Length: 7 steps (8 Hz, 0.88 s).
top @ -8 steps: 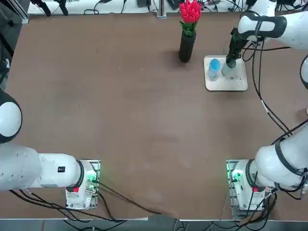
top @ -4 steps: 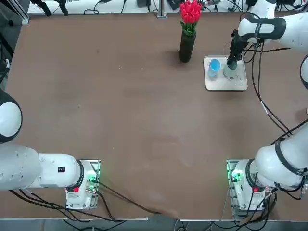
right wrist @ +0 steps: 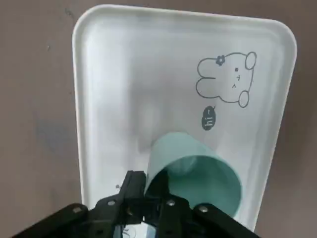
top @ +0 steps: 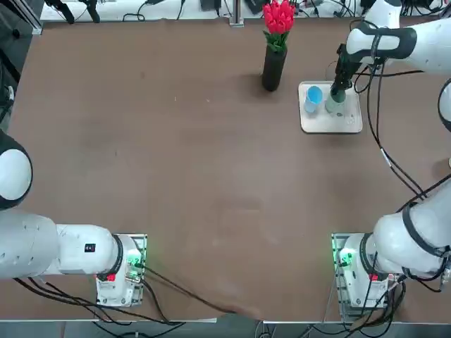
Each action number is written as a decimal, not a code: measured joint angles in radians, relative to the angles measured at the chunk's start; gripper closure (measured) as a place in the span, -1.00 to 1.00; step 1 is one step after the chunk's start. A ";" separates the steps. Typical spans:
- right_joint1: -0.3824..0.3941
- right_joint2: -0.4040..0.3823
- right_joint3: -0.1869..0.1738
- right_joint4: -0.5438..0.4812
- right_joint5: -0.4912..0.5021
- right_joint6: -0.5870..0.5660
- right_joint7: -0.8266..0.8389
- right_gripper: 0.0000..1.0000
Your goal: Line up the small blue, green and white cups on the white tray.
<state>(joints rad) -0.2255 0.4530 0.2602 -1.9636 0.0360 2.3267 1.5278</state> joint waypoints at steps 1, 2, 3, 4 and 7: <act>0.001 0.001 0.000 -0.002 0.000 0.005 0.001 0.92; 0.002 0.001 0.000 -0.002 0.000 0.008 0.003 0.66; 0.003 0.001 0.000 -0.002 0.000 0.010 0.007 0.32; 0.004 0.000 0.000 -0.001 0.000 0.011 0.011 -0.03; -0.005 -0.068 -0.013 0.045 -0.004 -0.119 0.012 -1.00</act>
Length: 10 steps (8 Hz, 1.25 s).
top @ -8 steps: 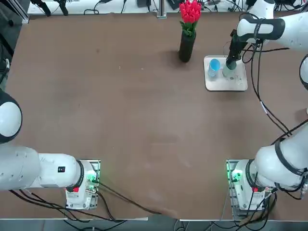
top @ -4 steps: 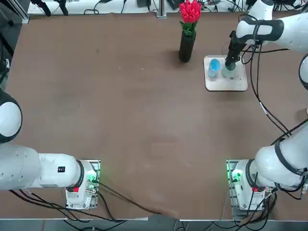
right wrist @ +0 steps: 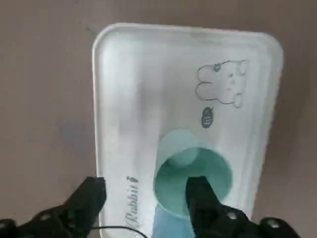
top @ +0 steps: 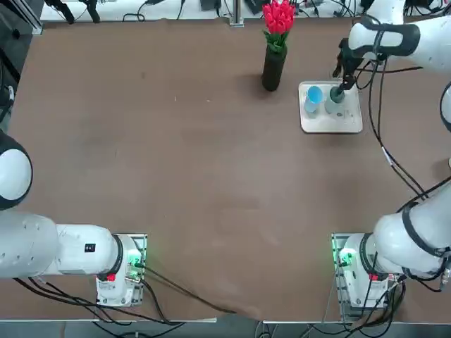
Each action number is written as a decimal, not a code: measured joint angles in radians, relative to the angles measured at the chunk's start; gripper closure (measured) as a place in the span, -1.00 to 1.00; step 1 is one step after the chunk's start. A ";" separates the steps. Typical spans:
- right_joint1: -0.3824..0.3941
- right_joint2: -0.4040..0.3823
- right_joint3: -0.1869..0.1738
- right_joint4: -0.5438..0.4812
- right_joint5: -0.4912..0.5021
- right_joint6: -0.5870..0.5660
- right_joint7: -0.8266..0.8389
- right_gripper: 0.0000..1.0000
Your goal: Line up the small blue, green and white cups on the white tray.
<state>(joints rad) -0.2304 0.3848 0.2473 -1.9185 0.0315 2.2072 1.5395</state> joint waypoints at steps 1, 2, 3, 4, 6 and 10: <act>-0.021 -0.043 -0.016 0.037 -0.004 -0.122 -0.008 -1.00; -0.063 -0.081 -0.034 0.073 -0.014 -0.232 -0.048 -1.00; -0.128 -0.105 -0.053 0.102 -0.039 -0.310 -0.115 -1.00; -0.202 -0.112 -0.067 0.120 -0.082 -0.346 -0.185 -1.00; -0.362 -0.099 -0.081 0.124 -0.151 -0.352 -0.369 -1.00; -0.691 -0.064 -0.086 0.124 -0.160 -0.296 -0.809 -1.00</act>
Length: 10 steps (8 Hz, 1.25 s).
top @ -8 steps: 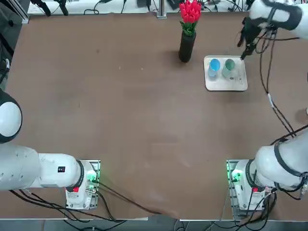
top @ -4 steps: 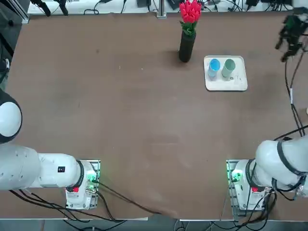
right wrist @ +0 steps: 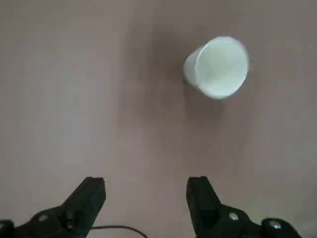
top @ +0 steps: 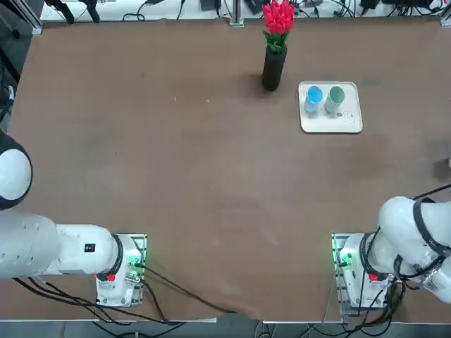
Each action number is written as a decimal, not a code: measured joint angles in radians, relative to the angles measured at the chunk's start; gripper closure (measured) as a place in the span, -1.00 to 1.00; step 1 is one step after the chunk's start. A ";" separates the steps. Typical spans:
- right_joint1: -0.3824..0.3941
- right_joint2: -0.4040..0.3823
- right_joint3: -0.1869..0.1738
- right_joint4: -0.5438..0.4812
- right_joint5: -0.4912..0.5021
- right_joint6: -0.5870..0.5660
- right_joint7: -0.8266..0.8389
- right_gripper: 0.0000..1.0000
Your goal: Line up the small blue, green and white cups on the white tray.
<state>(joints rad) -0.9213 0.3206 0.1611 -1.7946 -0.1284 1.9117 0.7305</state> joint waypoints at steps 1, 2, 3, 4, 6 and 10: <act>-0.049 0.015 0.000 -0.005 0.000 0.034 -0.070 -1.00; -0.090 0.034 0.001 -0.017 0.000 0.084 -0.134 -1.00; -0.125 0.059 0.001 -0.033 0.000 0.148 -0.188 -1.00; -0.147 0.088 0.001 -0.046 0.000 0.206 -0.224 -1.00; -0.166 0.141 0.003 -0.053 0.000 0.279 -0.267 -1.00; -0.196 0.166 0.004 -0.061 0.000 0.311 -0.301 -0.91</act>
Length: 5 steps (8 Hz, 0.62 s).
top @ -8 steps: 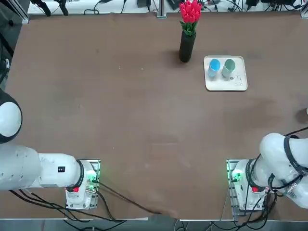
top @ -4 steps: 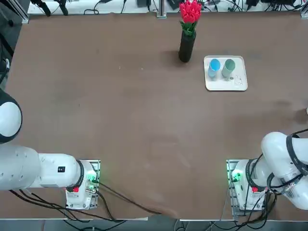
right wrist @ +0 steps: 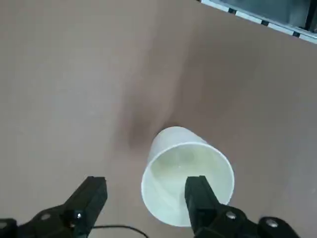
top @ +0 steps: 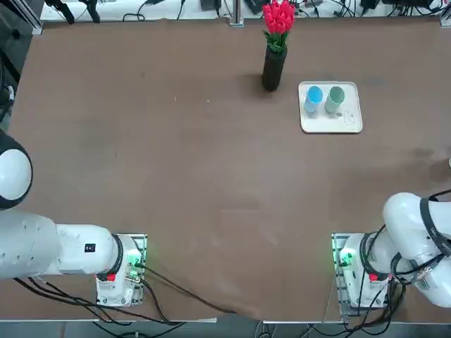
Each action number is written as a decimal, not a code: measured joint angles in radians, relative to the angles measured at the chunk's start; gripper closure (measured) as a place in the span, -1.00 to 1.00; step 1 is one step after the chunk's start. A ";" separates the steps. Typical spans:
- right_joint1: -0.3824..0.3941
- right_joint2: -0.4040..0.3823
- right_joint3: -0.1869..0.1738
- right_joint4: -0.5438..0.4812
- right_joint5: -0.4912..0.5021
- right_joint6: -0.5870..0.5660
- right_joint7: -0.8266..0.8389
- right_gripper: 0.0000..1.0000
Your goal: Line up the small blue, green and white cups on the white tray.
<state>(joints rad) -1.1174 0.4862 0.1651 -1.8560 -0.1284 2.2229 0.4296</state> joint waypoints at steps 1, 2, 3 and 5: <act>-0.001 0.008 0.001 -0.005 0.000 0.013 0.000 -0.81; -0.005 0.019 0.002 -0.006 0.000 0.023 0.000 -0.73; -0.011 0.029 0.002 -0.006 0.000 0.030 0.000 -0.41; -0.018 0.034 0.003 -0.006 0.000 0.032 -0.001 0.39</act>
<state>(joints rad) -1.1357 0.5200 0.1677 -1.8616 -0.1283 2.2550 0.4287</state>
